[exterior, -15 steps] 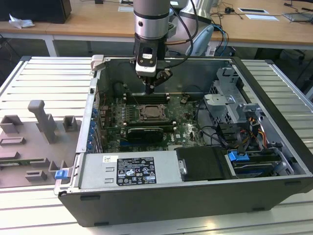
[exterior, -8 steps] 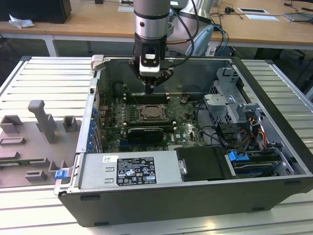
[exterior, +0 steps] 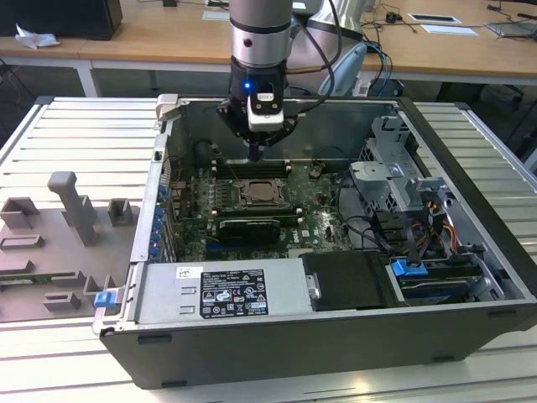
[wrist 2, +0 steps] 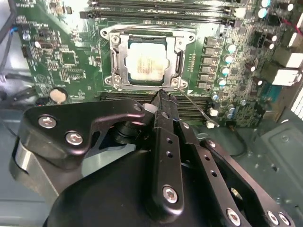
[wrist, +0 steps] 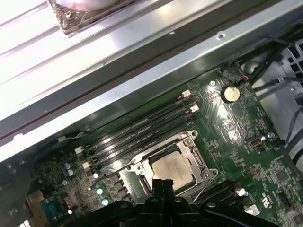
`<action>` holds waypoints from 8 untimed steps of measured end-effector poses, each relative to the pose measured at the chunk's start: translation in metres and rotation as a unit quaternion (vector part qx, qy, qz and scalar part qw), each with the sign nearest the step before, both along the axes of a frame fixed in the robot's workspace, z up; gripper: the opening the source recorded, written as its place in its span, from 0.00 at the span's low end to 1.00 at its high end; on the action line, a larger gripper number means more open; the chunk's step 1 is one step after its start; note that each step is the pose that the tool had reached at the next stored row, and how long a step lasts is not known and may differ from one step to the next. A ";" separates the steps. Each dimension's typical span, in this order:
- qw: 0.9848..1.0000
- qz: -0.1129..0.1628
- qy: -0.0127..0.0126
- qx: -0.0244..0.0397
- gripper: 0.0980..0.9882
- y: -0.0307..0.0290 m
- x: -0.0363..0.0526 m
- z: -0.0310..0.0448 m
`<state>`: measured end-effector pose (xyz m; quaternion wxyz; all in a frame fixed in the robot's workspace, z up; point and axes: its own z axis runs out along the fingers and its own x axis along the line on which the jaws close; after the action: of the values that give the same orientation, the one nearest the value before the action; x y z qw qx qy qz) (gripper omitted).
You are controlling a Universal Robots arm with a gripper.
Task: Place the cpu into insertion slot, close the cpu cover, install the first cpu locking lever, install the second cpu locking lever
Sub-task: 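Install the first cpu locking lever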
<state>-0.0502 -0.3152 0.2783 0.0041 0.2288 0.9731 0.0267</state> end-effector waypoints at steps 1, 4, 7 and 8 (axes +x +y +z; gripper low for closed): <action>1.000 0.011 0.000 0.000 0.01 0.0000 0.0000 0.0000; 0.999 0.040 0.000 0.000 0.01 0.0000 0.0000 0.0000; 0.998 0.067 0.000 0.000 0.01 0.0000 0.0000 0.0000; 0.997 0.074 0.000 0.000 0.01 0.0000 0.0000 0.0000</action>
<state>-0.0502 -0.3152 0.2783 0.0021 0.1558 0.9874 0.0269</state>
